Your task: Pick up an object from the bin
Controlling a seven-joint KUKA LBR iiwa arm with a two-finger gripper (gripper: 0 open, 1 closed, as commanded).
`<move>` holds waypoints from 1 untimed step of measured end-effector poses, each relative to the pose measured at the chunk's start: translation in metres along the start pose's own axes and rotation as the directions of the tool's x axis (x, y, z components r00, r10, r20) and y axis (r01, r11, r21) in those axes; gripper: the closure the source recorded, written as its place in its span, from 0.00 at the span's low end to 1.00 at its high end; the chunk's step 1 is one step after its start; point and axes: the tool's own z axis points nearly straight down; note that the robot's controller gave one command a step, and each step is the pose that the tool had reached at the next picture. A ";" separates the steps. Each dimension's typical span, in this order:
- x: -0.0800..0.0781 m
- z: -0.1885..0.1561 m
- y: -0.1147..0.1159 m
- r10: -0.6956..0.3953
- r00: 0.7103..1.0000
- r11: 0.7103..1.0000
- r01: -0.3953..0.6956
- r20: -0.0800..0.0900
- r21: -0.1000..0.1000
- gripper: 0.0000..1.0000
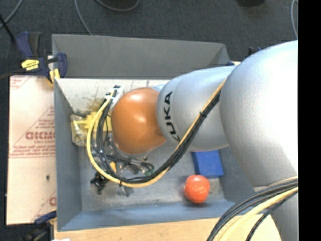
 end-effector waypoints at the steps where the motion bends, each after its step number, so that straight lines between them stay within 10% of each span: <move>1: 0.002 0.022 -0.019 -0.051 0.999 0.999 0.051 0.005 -0.001 1.00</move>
Offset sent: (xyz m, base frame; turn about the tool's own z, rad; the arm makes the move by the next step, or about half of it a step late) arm 0.0000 0.0000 0.0000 0.0000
